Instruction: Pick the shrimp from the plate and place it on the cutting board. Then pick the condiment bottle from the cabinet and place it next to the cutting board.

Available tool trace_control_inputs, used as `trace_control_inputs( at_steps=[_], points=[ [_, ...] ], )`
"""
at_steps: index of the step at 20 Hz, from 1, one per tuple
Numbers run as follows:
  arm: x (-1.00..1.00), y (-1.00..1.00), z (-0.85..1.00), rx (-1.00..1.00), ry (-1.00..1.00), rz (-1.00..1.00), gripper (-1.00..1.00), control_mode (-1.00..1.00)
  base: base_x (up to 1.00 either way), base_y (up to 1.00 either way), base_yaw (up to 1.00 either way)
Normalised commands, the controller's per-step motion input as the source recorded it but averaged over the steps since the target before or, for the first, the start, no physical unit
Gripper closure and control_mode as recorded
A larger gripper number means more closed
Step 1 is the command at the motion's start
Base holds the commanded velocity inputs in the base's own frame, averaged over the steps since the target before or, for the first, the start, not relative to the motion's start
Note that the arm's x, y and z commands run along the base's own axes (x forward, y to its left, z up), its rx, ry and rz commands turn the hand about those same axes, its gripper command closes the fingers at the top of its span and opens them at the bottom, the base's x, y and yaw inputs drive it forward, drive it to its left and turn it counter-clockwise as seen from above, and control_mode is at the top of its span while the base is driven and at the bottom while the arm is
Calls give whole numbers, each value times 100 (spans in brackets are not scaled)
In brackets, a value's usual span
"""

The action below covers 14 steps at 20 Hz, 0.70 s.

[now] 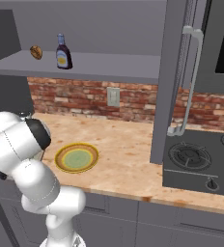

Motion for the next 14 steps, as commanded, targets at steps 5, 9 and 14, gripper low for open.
trace_control_inputs(
  at_steps=[5, 9, 14],
  points=[
    [0, 11, -26, 0, -3, 0, 100, -100, 0, 0, 0],
    [0, 12, -39, 0, -8, 0, 100, -100, 0, 0, 0],
    [2, 14, -48, 0, -9, 0, 100, -100, 0, 0, 0]
  ],
)
